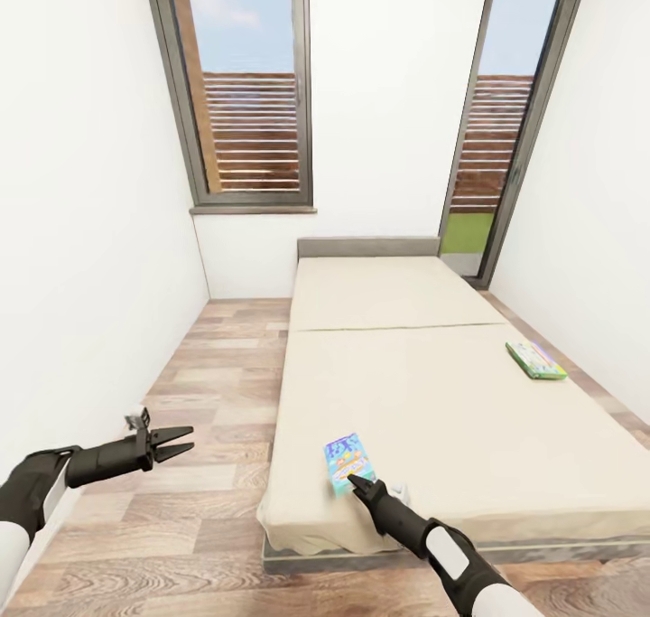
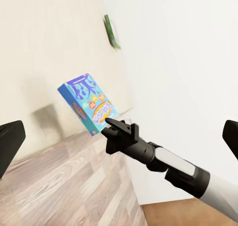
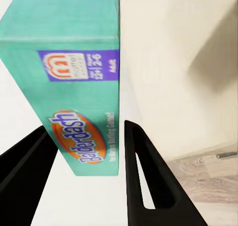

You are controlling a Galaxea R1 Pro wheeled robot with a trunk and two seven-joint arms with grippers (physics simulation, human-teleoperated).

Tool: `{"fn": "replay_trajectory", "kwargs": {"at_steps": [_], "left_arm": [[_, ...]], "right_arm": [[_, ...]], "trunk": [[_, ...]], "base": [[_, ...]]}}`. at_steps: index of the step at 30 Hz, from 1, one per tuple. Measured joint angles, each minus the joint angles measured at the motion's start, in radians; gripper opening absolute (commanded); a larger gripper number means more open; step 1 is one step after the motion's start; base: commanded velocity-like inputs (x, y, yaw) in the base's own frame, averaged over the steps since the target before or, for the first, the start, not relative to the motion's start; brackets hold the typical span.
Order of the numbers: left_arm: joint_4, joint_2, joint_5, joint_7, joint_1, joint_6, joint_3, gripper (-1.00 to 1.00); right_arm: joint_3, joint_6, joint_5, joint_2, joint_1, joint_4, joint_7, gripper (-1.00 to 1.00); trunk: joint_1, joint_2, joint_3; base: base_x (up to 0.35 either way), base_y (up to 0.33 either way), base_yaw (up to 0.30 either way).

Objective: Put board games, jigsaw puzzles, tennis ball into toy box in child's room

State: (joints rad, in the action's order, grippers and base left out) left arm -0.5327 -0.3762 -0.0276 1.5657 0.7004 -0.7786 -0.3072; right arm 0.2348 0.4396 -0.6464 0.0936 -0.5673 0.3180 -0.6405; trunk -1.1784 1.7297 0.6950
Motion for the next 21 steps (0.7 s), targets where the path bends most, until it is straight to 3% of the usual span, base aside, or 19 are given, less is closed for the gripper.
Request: {"fn": "replay_trajectory", "kwargs": {"at_steps": [2, 9, 21], "left_arm": [[-0.005, -0.004, 0.000, 0.000, 0.001, 0.000, 0.000, 1.00], [-0.017, -0.007, -0.002, 0.000, 0.006, -0.001, 0.001, 1.00], [-0.035, -0.008, -0.002, 0.000, 0.009, -0.003, 0.002, 1.00]], "right_arm": [[-0.029, 0.001, 0.000, 0.001, 0.000, 0.031, -0.004, -1.00], [-0.197, 0.007, -0.007, 0.001, 0.000, 0.190, -0.007, -1.00], [-0.339, 0.013, -0.001, -0.012, 0.010, 0.396, -0.007, -1.00]], "trunk": [[0.008, -0.014, -0.006], [0.035, -0.063, -0.028], [0.081, -0.147, -0.066]], "base": [[0.000, 0.000, 0.000], [0.000, 0.000, 0.000], [0.000, 0.000, 0.000]]}}
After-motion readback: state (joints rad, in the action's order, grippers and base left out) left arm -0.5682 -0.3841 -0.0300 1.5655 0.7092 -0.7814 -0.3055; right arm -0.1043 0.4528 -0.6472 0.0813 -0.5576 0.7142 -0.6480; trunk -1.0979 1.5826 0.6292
